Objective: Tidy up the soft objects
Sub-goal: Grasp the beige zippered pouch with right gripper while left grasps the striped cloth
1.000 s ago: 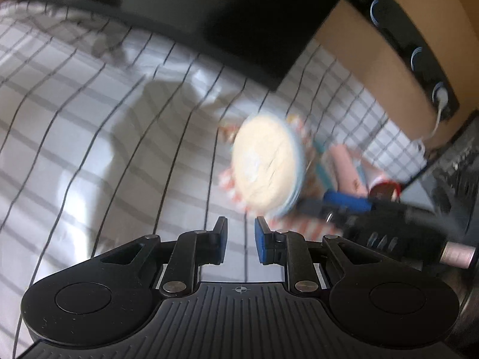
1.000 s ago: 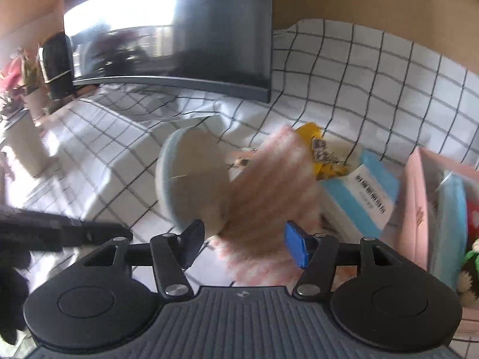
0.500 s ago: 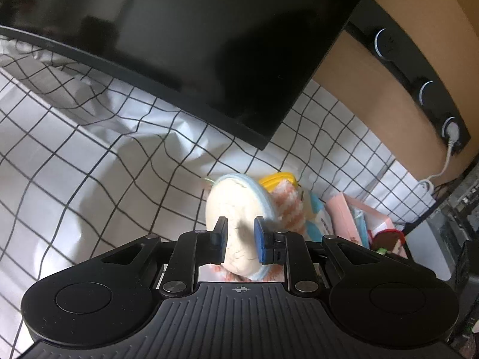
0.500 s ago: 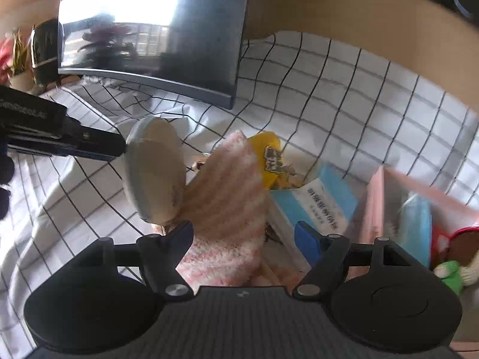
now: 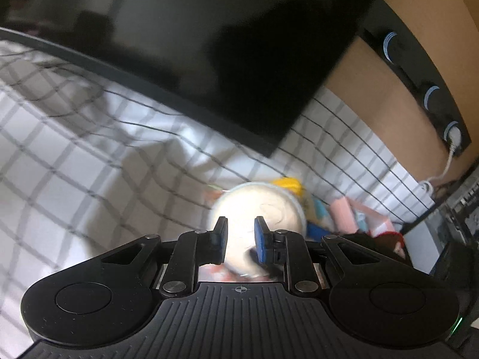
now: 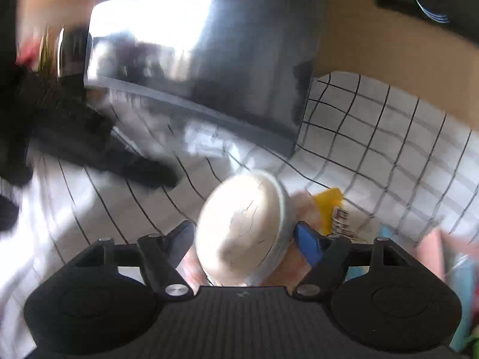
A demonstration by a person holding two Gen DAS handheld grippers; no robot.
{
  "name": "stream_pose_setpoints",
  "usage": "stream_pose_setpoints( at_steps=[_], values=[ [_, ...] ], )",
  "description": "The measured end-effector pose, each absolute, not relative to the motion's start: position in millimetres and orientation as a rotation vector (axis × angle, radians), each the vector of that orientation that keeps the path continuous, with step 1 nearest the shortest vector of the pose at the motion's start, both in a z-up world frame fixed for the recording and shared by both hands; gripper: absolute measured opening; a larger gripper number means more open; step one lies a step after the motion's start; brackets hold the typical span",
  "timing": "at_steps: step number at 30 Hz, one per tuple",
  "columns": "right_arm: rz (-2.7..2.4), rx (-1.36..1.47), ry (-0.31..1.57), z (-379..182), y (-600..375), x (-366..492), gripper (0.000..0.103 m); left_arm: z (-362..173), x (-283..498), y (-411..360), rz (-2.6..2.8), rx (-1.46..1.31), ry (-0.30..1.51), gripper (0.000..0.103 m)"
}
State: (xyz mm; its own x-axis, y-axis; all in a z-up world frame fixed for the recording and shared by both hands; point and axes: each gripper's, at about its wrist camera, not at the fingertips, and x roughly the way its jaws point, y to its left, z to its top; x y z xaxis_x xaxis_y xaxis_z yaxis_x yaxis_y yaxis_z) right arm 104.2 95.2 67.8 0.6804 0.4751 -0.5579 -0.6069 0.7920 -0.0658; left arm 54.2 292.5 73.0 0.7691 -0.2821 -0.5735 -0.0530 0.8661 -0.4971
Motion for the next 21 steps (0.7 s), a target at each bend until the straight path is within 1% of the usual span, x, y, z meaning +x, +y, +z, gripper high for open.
stream_pose_setpoints(
  at_steps=[3,7,9,11,12,16,21],
  values=[
    [0.633,-0.116,0.579,74.2,87.0,116.4,0.075,65.5,33.2,313.9,-0.073,-0.55,0.7,0.021],
    [0.555,-0.093,0.629,57.6,84.0,125.6,0.074,48.7,-0.9,338.2,-0.005,-0.602,0.746,0.021],
    [0.569,-0.067,0.646,54.1,80.3,126.7,0.071,38.7,-17.5,347.3,0.018,-0.63,0.77,0.021],
    [0.568,-0.075,0.646,55.5,84.8,124.8,0.056,29.3,-30.0,353.7,0.037,-0.657,0.79,0.021],
    [0.573,-0.079,0.646,58.3,87.1,123.2,0.054,24.7,-35.9,356.4,0.045,-0.669,0.797,0.021],
    [0.618,-0.088,0.597,72.1,95.7,104.3,0.054,11.9,-53.5,361.7,0.065,-0.703,0.803,0.021],
    [0.625,-0.147,0.632,58.9,124.1,116.3,0.053,8.2,-60.8,358.6,0.064,-0.69,0.835,0.021]
  ],
)
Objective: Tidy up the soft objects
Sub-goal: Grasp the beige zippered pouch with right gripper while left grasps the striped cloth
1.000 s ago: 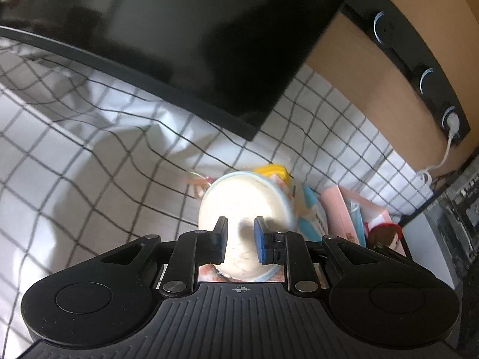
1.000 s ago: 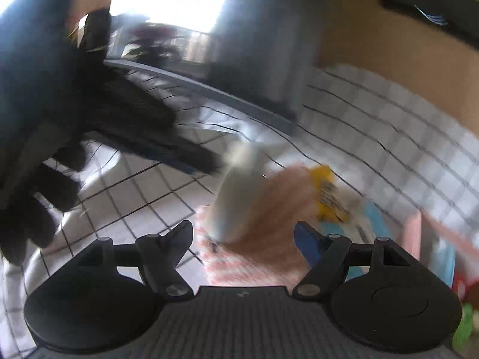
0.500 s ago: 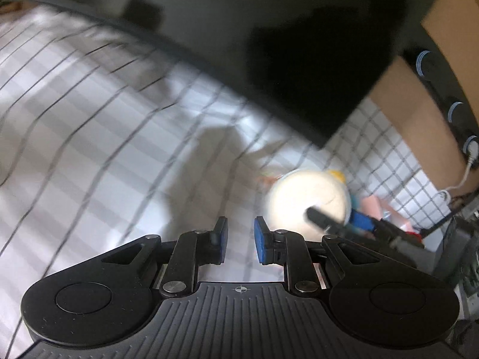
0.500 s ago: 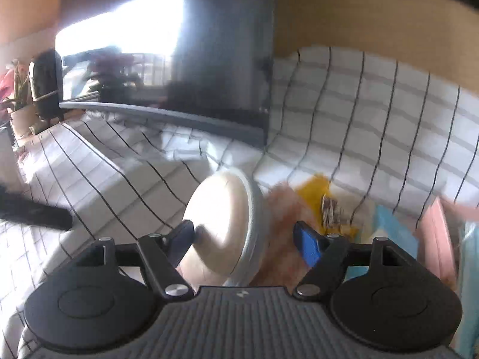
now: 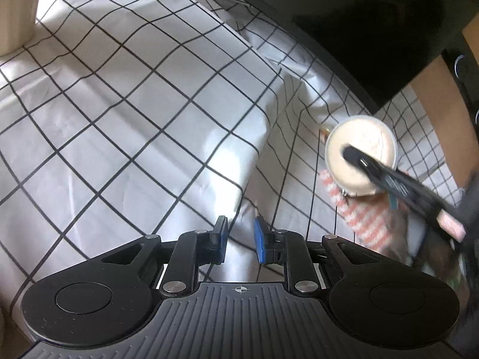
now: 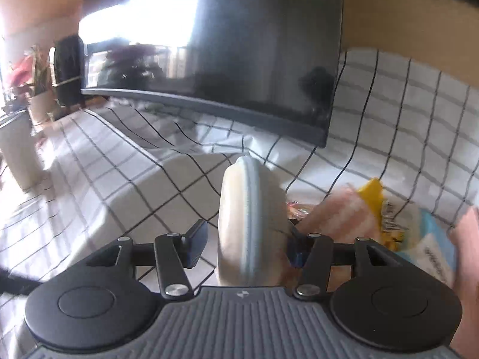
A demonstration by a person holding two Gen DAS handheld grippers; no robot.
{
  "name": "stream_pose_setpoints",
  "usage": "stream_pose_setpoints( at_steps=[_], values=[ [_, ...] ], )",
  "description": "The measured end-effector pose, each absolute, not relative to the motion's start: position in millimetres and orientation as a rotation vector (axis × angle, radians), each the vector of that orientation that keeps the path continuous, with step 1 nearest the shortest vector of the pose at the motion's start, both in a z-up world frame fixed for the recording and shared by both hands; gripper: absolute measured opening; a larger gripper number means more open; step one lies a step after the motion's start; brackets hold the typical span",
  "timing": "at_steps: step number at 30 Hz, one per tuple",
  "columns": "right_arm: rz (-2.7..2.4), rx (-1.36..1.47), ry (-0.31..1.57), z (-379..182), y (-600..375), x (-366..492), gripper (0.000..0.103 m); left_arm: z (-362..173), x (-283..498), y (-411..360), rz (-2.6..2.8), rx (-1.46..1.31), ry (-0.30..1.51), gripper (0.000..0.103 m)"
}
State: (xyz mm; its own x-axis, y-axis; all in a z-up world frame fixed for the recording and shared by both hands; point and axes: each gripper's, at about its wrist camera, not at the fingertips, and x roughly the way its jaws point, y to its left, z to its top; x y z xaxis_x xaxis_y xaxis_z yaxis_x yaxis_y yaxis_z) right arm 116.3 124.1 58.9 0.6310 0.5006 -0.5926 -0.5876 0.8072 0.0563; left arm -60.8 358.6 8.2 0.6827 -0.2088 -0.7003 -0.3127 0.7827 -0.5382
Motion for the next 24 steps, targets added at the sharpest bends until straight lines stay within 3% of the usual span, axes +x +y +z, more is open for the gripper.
stream_pose_setpoints(
  at_steps=[2,11,19,24],
  values=[
    [0.598,-0.131,0.675,53.2,131.2,130.3,0.041,11.8,-61.3,352.9,0.046,-0.658,0.839,0.021],
    [0.614,-0.112,0.648,91.0,84.7,50.4,0.041,21.9,-27.2,312.0,-0.068,-0.439,0.85,0.023],
    [0.35,-0.133,0.788,76.9,-10.6,-25.1,0.041,48.5,78.3,263.0,-0.21,-0.321,0.767,0.023],
    [0.185,-0.068,0.789,83.1,-61.2,-49.5,0.041,18.6,156.0,257.0,-0.206,-0.386,0.858,0.022]
  ],
)
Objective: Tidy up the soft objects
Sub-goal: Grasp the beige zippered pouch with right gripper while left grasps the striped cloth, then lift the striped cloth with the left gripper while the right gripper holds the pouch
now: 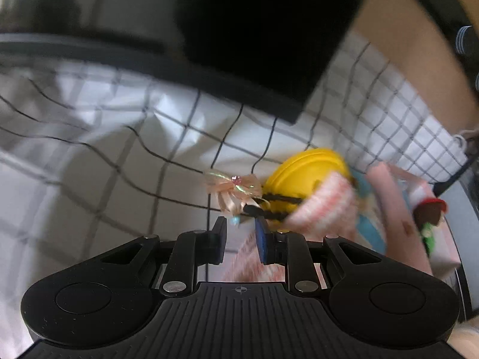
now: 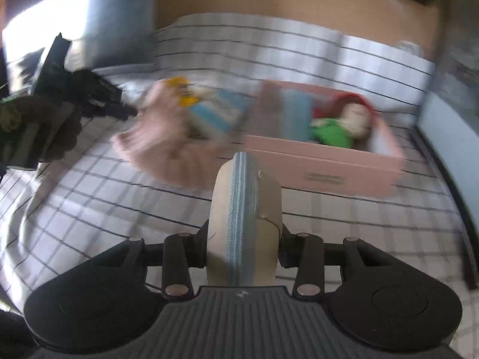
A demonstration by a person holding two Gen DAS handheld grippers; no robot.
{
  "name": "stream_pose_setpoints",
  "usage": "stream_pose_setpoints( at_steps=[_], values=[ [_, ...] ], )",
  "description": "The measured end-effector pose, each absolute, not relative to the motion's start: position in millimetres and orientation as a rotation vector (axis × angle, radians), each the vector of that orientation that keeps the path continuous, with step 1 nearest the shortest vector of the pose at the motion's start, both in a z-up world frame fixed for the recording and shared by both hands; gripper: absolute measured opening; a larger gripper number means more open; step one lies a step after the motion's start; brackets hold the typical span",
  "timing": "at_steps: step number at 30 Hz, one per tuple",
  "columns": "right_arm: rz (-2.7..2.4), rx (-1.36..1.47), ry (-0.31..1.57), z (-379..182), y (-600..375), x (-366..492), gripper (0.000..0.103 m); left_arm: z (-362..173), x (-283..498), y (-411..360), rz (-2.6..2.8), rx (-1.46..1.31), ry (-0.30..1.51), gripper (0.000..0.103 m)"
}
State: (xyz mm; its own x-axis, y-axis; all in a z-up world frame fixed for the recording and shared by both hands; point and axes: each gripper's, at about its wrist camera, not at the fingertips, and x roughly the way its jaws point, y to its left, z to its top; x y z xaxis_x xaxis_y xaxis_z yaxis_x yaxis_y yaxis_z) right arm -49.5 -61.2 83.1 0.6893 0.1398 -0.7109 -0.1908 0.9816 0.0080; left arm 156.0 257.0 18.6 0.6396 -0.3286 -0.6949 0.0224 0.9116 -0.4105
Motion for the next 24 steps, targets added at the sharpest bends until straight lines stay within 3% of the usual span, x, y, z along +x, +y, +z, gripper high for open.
stream_pose_setpoints(
  at_steps=[8,14,18,24],
  values=[
    [0.0,0.011,0.795,98.0,-130.6,-84.7,0.041,12.6,131.7,207.8,-0.442,-0.416,0.854,0.018],
    [-0.007,0.009,0.821,89.9,-169.1,-81.3,0.041,43.3,56.7,126.5,-0.648,-0.167,0.766,0.019],
    [0.034,0.024,0.842,78.1,-182.8,-66.7,0.041,37.0,25.9,89.5,-0.646,-0.019,0.801,0.019],
    [0.11,-0.016,0.817,73.3,-192.2,-49.6,0.041,35.8,11.0,91.8,-0.533,-0.119,0.869,0.019]
  ],
)
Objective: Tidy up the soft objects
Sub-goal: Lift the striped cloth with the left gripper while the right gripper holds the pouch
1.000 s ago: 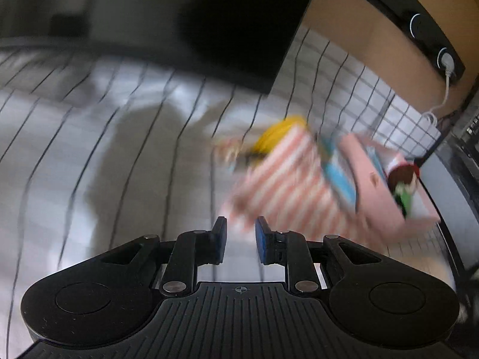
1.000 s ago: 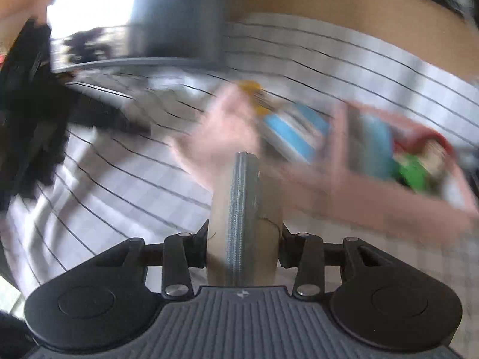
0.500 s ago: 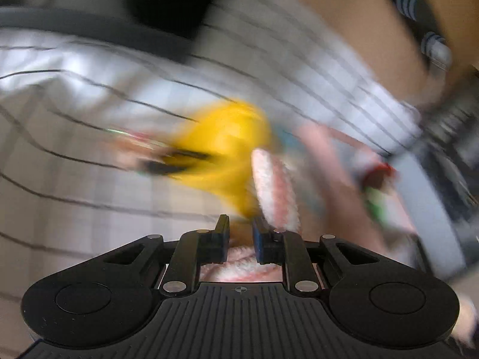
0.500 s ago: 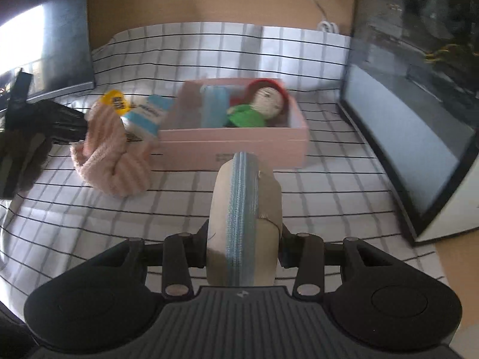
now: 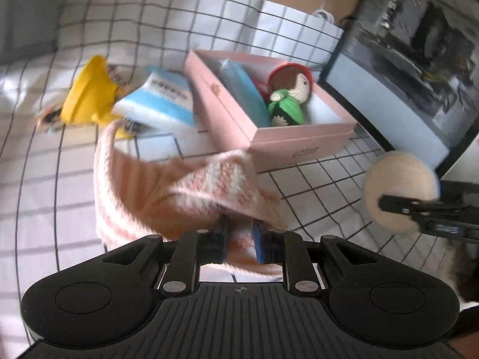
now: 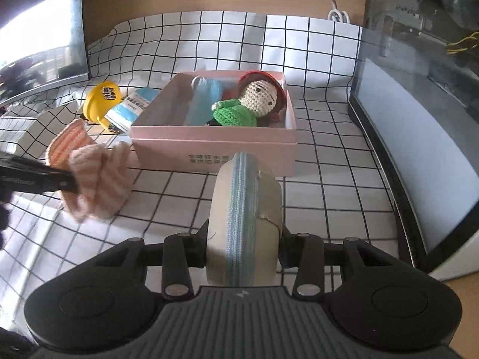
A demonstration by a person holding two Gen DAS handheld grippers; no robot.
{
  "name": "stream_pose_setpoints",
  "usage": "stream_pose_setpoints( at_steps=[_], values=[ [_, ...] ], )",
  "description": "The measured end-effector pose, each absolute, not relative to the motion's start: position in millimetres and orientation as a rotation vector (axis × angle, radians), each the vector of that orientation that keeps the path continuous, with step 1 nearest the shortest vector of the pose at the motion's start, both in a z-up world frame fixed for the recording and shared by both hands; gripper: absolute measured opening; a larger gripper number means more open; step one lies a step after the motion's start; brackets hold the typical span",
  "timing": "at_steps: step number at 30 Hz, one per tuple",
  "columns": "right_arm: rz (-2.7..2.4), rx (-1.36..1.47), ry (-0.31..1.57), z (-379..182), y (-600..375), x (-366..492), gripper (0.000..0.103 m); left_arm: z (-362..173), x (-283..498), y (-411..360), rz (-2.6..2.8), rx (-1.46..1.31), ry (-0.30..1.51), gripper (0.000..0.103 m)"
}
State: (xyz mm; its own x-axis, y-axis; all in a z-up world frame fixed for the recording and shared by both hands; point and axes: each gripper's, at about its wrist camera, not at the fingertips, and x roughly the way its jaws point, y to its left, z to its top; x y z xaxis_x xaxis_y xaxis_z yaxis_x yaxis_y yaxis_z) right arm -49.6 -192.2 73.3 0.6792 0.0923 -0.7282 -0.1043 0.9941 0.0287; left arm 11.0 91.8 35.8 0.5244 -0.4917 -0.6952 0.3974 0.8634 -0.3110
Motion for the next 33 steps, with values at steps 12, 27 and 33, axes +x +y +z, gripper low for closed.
stream_pose_setpoints(
  at_steps=[12,27,33],
  values=[
    [0.165,-0.038,0.82,53.2,-204.7,-29.5,0.041,109.1,11.9,147.3,-0.366,-0.223,0.696,0.019],
    [0.159,-0.037,0.874,34.7,-202.8,-37.2,0.042,36.3,27.5,75.6,-0.606,-0.126,0.969,0.026],
    [0.15,-0.044,0.872,34.5,-199.6,-38.2,0.042,37.3,13.5,64.6,-0.639,-0.077,0.963,0.044]
  ],
)
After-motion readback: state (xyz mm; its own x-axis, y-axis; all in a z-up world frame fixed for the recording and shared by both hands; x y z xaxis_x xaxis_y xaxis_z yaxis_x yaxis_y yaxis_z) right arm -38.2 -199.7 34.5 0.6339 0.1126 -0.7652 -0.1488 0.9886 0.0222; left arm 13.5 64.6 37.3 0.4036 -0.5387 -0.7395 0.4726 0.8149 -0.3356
